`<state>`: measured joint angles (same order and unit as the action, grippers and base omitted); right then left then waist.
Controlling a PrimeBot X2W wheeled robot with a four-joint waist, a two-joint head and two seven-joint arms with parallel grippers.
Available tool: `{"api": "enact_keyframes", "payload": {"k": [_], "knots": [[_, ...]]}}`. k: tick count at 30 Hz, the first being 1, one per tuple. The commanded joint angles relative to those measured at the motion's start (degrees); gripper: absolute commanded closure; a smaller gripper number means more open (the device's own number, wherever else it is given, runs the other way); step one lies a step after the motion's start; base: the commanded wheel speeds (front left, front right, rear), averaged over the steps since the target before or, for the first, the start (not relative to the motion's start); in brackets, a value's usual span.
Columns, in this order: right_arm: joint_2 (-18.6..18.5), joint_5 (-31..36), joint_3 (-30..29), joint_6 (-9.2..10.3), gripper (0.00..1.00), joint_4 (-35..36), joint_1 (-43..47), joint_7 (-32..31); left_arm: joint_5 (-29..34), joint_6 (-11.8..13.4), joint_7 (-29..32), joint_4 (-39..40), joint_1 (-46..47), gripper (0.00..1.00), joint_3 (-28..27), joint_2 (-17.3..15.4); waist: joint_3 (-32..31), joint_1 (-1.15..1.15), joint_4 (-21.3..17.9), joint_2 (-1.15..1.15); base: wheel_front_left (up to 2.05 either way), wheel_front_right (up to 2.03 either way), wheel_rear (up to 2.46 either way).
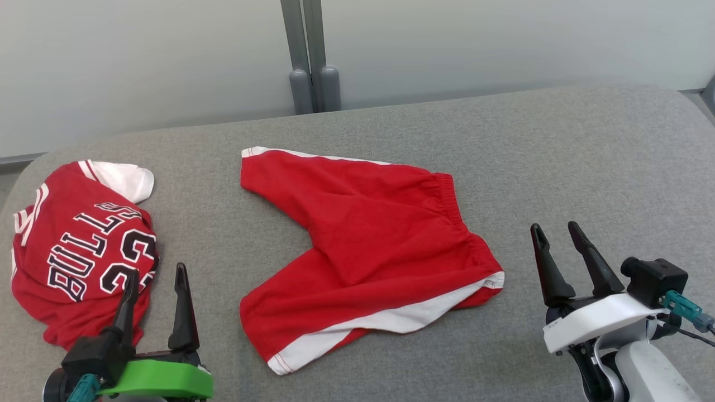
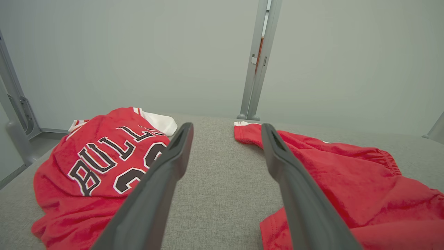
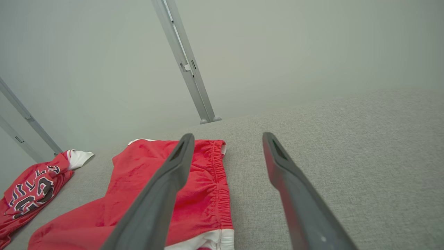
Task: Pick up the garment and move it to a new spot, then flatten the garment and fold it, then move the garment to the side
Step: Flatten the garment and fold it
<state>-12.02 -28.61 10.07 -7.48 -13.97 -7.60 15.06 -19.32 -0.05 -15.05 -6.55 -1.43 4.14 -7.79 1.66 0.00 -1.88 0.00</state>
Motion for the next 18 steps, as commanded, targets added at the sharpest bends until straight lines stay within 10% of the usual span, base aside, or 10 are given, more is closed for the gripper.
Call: {"api": "enact_keyframes", "payload": {"k": [1,9,18], "knots": [[-0.4,0.15,-0.05,-0.03,0.0,-0.13,0.01,0.16,0.59,-0.47,-0.17,0.16,0.5,0.0,-0.52,0.41,0.03,0.0,-0.1,0.0,0.0,0.0,0.0],[-3.54,-3.87,3.48,-0.03,0.0,-3.72,-0.12,-3.62,-1.55,-4.48,2.54,-0.81,-0.45,0.0,1.29,1.05,0.37,0.0,-0.2,0.0,0.0,0.0,0.0],[-6.22,-12.68,9.49,-0.03,0.0,-7.02,-2.0,-11.52,-8.85,-6.94,19.81,-1.51,-2.0,0.0,7.42,-1.2,1.94,0.0,1.36,0.0,0.0,0.0,0.0]]}}
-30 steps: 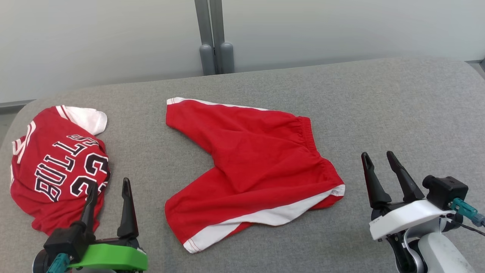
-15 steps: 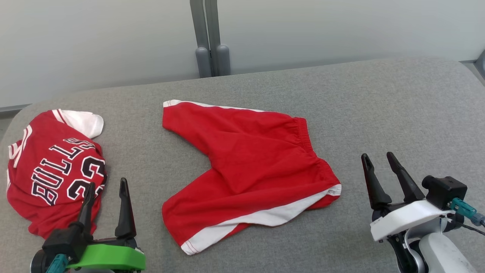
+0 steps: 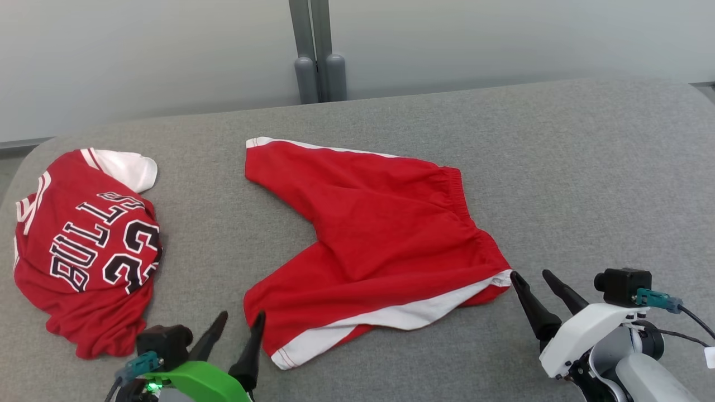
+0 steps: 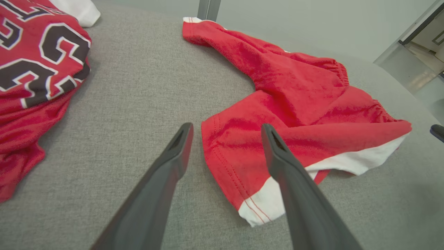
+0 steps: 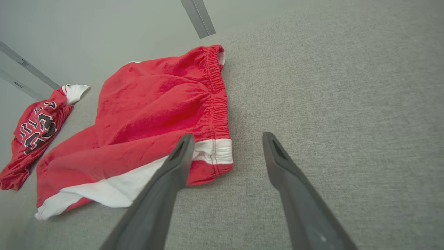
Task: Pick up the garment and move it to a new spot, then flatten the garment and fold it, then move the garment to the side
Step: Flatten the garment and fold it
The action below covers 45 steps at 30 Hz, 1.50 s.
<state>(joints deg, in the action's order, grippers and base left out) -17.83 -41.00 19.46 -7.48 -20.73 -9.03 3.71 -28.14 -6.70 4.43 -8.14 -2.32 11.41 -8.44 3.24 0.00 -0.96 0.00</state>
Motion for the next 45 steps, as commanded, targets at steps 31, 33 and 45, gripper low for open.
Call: {"api": "enact_keyframes", "payload": {"k": [31,33,45], "knots": [[-4.07,-10.28,14.43,-0.03,0.65,-8.63,-9.91,4.63,-16.15,-0.89,8.38,-7.69,6.87,1.0,15.69,-4.41,3.83,0.0,2.8,0.0,0.0,0.0,0.0],[-4.59,-10.78,15.29,-0.03,1.0,-8.43,-9.97,5.69,-17.18,-0.88,7.41,-7.64,7.03,1.0,16.33,-5.1,3.55,0.0,2.84,0.0,0.0,0.0,0.0],[-7.47,-15.84,18.61,-0.03,1.0,-1.74,-9.99,10.14,-19.09,-0.89,1.91,-5.05,8.09,1.0,18.22,-8.9,1.96,0.0,2.73,0.0,0.0,0.0,0.0]]}}
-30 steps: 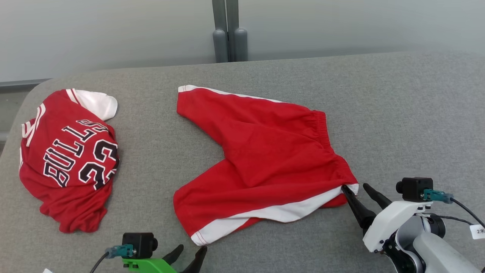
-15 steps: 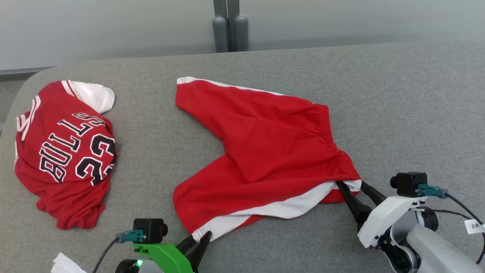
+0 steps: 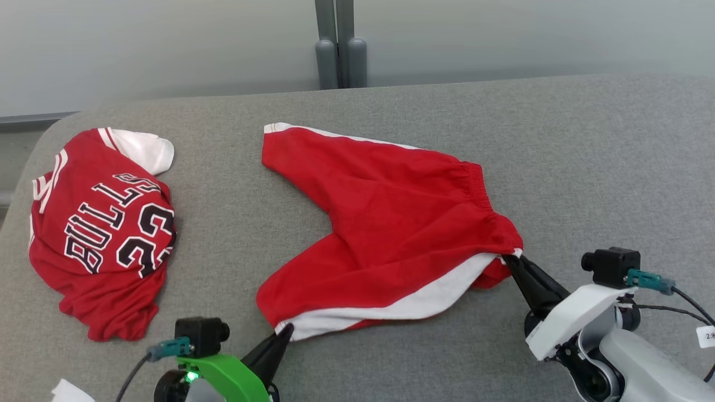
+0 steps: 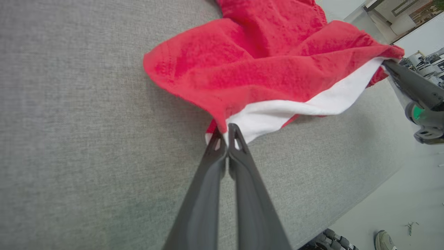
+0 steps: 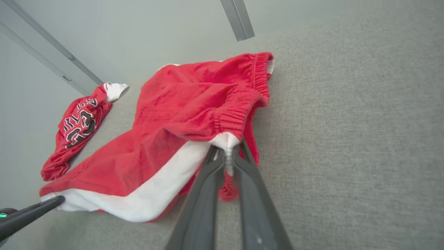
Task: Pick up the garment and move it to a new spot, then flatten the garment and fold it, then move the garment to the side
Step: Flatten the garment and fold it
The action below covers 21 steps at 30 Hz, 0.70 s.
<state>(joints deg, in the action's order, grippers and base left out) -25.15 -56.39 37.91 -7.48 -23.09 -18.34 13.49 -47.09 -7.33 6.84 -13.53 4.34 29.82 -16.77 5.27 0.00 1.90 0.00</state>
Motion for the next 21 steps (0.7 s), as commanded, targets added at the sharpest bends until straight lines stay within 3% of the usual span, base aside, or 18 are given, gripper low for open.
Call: {"api": "enact_keyframes", "payload": {"k": [1,11,21], "knots": [[-0.45,-0.98,0.46,-0.03,1.0,1.88,-1.08,0.47,-0.14,-0.25,-0.84,1.08,1.74,1.0,-0.29,-0.92,-0.11,0.0,-0.24,0.0,0.0,0.0,0.0],[-6.11,-4.39,2.09,-0.03,1.0,8.74,-10.31,-0.16,-0.04,-0.22,1.02,7.98,13.89,1.0,-1.73,-10.29,4.49,0.0,-0.65,0.0,0.0,0.0,0.0],[-9.35,-9.95,2.76,-0.03,1.0,13.29,-33.26,-3.13,-1.39,-0.21,6.64,5.39,44.14,1.0,0.56,-15.91,19.5,0.0,-1.02,0.0,0.0,0.0,0.0]]}}
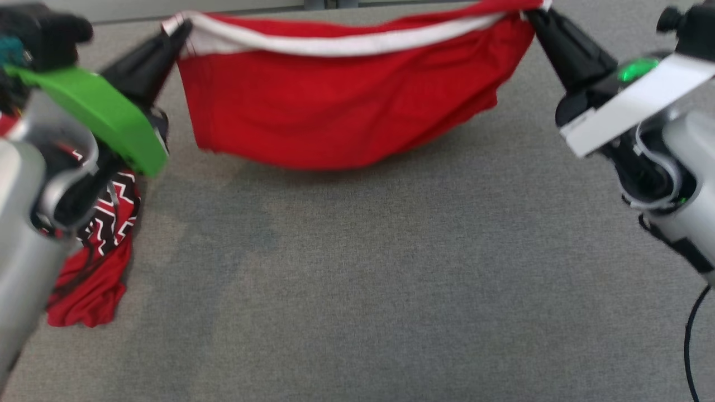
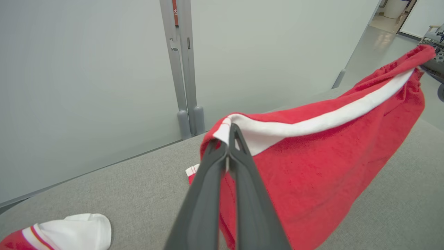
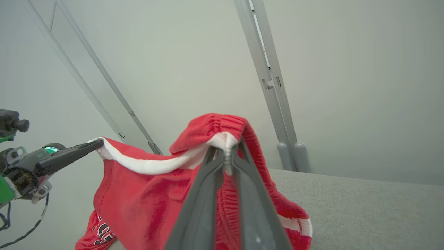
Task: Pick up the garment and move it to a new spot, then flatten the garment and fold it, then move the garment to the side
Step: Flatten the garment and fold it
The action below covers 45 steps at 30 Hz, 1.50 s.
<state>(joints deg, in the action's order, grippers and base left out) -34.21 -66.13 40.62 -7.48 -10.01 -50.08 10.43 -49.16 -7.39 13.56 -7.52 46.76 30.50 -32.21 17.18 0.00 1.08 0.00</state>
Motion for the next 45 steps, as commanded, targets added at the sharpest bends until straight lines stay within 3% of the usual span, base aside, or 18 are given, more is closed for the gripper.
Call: {"api": "enact_keyframes", "payload": {"k": [1,7,12,17,21,25,32,39,45], "knots": [[-0.44,-0.62,0.1,-0.03,1.0,0.18,-4.08,-0.09,1.42,-0.15,-0.36,-2.06,5.02,1.0,-0.3,-0.8,8.81,0.0,-0.27,0.0,0.0,0.0,0.0],[1.22,-3.26,0.56,-0.03,1.0,-3.6,-20.74,1.02,4.23,-0.15,-2.03,-11.2,24.83,1.0,1.71,-0.46,15.77,0.0,-0.69,0.0,0.0,0.0,0.0],[2.59,-3.85,0.47,-0.03,1.0,-8.2,-32.58,3.14,5.47,-0.14,-7.67,-18.29,38.17,1.0,3.02,1.17,19.34,0.0,-0.35,0.0,0.0,0.0,0.0],[3.5,-4.15,-2.19,-0.03,1.0,-11.64,-39.36,4.65,4.38,-0.08,-13.67,-24.34,47.44,1.0,3.4,3.55,20.2,0.0,-0.29,0.0,0.0,0.0,0.0],[4.06,-3.17,-3.33,-0.03,1.0,-12.68,-40.35,4.8,3.5,-0.08,-15.25,-27.09,51.21,1.0,7.15,4.32,20.05,0.0,-0.53,0.0,0.0,0.0,0.0],[3.82,-3.33,-0.9,-0.03,1.0,-12.22,-36.31,4.79,3.09,-0.08,-13.63,-26.42,49.34,1.0,15.93,2.49,19.13,0.0,-0.93,0.0,0.0,0.0,0.0],[-0.81,-5.78,10.56,-0.03,1.0,-10.22,-26.72,4.75,-3.46,-0.05,-10.89,-21.74,41.13,1.0,28.11,-2.52,13.69,0.0,-1.01,0.0,0.0,0.0,0.0],[-5.99,-9.73,22.92,-0.03,1.0,-7.76,-17.06,0.39,-13.31,-0.05,-5.48,-14.85,29.04,1.0,35.95,-8.08,3.59,0.0,-1.39,0.0,0.0,0.0,0.0],[-9.89,-15.61,29.3,-0.03,1.0,-1.46,-8.3,-3.48,-21.63,-0.05,0.73,-6.9,17.83,1.0,40.38,-13.17,-5.41,0.0,-2.12,0.0,0.0,0.0,0.0]]}}
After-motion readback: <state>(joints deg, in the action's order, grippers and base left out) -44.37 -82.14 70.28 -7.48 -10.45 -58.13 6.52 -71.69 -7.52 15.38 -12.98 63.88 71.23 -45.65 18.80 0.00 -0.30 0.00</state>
